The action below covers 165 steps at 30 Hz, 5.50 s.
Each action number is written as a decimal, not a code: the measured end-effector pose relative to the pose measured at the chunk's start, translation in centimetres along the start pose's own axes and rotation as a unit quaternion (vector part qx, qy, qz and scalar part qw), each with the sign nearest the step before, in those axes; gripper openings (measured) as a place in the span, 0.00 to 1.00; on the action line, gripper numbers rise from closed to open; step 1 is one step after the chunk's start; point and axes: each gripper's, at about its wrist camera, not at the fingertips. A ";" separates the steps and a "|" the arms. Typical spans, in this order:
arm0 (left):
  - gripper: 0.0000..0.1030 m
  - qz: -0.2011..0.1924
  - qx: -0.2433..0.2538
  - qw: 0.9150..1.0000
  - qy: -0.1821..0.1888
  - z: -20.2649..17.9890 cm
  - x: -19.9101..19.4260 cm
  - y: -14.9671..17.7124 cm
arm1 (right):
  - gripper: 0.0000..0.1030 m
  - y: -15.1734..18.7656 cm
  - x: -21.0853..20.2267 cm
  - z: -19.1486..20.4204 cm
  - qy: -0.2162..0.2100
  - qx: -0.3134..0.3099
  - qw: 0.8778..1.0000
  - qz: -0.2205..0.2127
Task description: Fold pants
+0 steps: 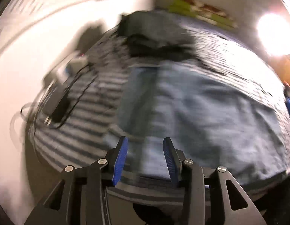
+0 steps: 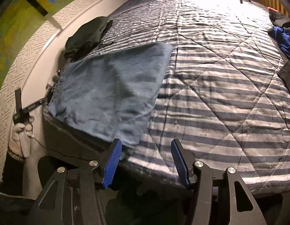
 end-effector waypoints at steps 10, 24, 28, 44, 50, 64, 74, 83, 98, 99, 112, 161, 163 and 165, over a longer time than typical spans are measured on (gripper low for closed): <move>0.45 0.036 0.153 0.972 0.174 -22.5 0.1 -3.0 | 0.25 2.7 2.8 2.4 -0.023 -0.062 0.998 -0.003; 0.48 0.144 0.225 0.926 0.267 -40.0 4.6 -1.6 | 0.23 3.1 2.4 -0.4 -0.073 -0.003 0.997 -0.029; 0.49 0.162 0.236 0.921 0.263 -41.9 6.2 -1.4 | 0.22 3.1 3.7 0.1 -0.073 -0.014 0.997 -0.026; 0.53 0.174 0.253 0.919 0.245 -43.2 10.4 -0.6 | 0.04 4.9 2.3 -1.2 -0.123 0.053 0.991 -0.024; 0.53 0.112 0.210 0.934 0.266 -38.3 5.5 -0.5 | 0.04 4.3 -0.4 -1.5 -0.106 -0.002 0.994 -0.015; 0.55 0.033 0.171 0.949 0.264 -35.2 -1.0 11.3 | 0.19 -4.1 2.8 -4.8 -0.081 0.028 0.996 -0.040; 0.59 0.000 0.193 0.948 0.255 -33.0 -3.0 8.8 | 0.45 -7.4 10.9 -6.9 -0.144 0.172 0.974 -0.003; 0.62 0.030 0.177 0.946 0.269 -32.8 -1.8 9.9 | 0.05 -9.7 12.8 -6.5 -0.100 0.146 0.984 -0.019; 0.66 0.011 0.148 0.952 0.269 -29.9 -3.6 6.7 | 0.46 -9.9 10.9 -8.1 -0.134 0.150 0.980 -0.009; 0.66 0.015 0.142 0.953 0.269 -29.8 -3.5 6.7 | 0.46 -9.8 11.2 -8.2 -0.138 0.153 0.978 -0.003; 0.78 0.061 0.219 0.933 0.279 -40.5 -3.1 10.0 | 0.28 -11.8 12.2 -7.8 -0.137 0.142 0.980 0.031; 0.19 0.010 0.098 0.952 0.289 -33.9 -7.0 5.0 | 0.08 -14.9 9.3 -5.7 -0.159 0.191 0.969 0.002; 0.19 -0.005 0.071 0.951 0.301 -31.9 -8.3 4.2 | 0.08 -15.6 7.5 -3.5 -0.166 0.182 0.969 -0.018; 0.19 -0.020 0.050 0.949 0.309 -29.8 -9.5 3.4 | 0.08 -16.5 5.8 -1.0 -0.174 0.171 0.969 -0.039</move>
Point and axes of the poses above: each gripper's, at about its wrist camera, not at the fingertips, and x roughly the way its jaws point, z to its left, y to its underside, and after that the axes turned 10 degrees about -z, right-handed
